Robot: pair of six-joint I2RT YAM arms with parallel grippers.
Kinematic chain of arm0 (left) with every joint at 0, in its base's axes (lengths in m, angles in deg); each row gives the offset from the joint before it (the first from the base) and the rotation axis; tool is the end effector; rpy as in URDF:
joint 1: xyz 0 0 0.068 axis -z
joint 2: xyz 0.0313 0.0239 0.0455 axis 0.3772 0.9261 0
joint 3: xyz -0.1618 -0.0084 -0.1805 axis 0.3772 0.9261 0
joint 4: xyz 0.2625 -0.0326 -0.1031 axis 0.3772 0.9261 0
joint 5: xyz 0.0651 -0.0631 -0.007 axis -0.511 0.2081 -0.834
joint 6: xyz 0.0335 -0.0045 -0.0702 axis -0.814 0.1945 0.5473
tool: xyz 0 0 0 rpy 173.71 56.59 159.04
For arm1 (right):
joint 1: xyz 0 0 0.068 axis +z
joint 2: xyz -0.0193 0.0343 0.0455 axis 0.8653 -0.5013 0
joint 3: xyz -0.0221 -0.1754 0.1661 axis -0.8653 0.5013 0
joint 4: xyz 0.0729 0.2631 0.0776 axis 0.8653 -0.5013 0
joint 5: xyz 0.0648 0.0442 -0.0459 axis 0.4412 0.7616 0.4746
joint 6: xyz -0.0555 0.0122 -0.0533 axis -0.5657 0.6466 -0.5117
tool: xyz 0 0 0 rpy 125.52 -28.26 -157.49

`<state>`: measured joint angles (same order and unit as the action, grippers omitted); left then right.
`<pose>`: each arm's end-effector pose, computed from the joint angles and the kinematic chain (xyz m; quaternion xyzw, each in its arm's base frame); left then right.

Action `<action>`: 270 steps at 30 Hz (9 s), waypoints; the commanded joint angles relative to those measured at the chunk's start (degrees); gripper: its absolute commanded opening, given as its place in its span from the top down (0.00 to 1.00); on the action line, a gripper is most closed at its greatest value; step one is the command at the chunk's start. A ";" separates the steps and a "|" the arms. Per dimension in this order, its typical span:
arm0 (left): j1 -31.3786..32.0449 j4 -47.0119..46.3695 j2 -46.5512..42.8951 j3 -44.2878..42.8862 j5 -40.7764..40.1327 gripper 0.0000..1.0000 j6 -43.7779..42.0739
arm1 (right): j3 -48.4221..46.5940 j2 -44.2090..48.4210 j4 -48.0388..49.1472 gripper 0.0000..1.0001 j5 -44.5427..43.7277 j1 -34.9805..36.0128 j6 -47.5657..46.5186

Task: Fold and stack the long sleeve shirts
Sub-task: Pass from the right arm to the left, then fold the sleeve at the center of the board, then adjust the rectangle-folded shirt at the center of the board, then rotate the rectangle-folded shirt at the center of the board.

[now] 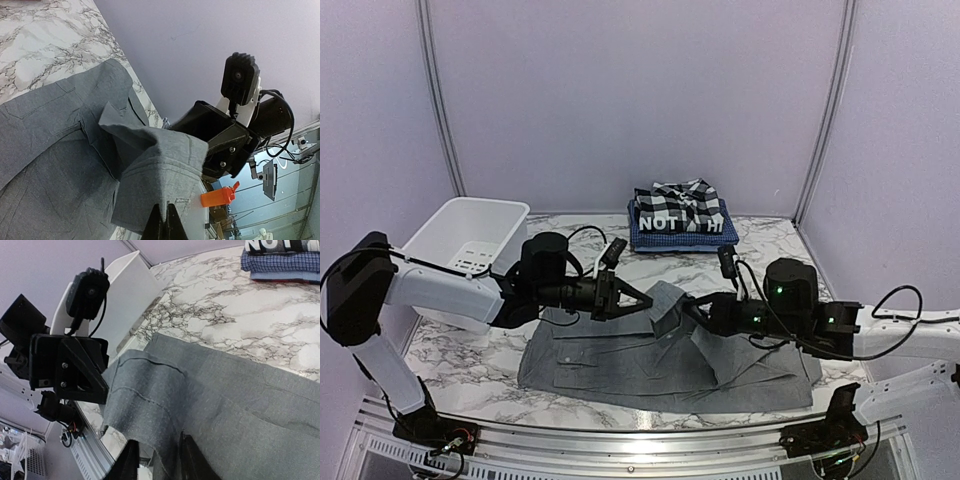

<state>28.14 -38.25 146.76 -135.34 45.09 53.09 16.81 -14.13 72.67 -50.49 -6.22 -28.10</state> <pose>0.2238 -0.3333 0.1786 0.1939 0.7129 -0.6447 0.1963 0.1746 0.2453 0.1972 -0.1252 0.8090 0.4342 0.3760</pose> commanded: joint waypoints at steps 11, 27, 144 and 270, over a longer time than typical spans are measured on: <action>7.51 47.61 -11.44 -16.18 2.36 1.00 -28.64 | -8.89 3.63 -21.05 0.35 -12.44 -7.85 -3.68; 18.43 70.44 -5.89 -30.75 -0.54 1.00 -41.84 | -7.38 -2.79 -27.83 0.53 -9.76 -28.15 -3.80; -12.45 61.56 4.20 -17.15 -15.34 0.37 -26.06 | -4.91 -7.18 -21.54 0.53 1.37 -34.46 -14.43; -6.50 54.21 10.43 -10.04 -30.35 0.67 -14.29 | -1.42 -27.18 -12.28 0.53 -5.04 -31.23 -6.73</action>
<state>18.96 18.99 157.82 -149.94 16.59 32.22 20.05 -34.39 64.38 -54.73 -33.68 -27.97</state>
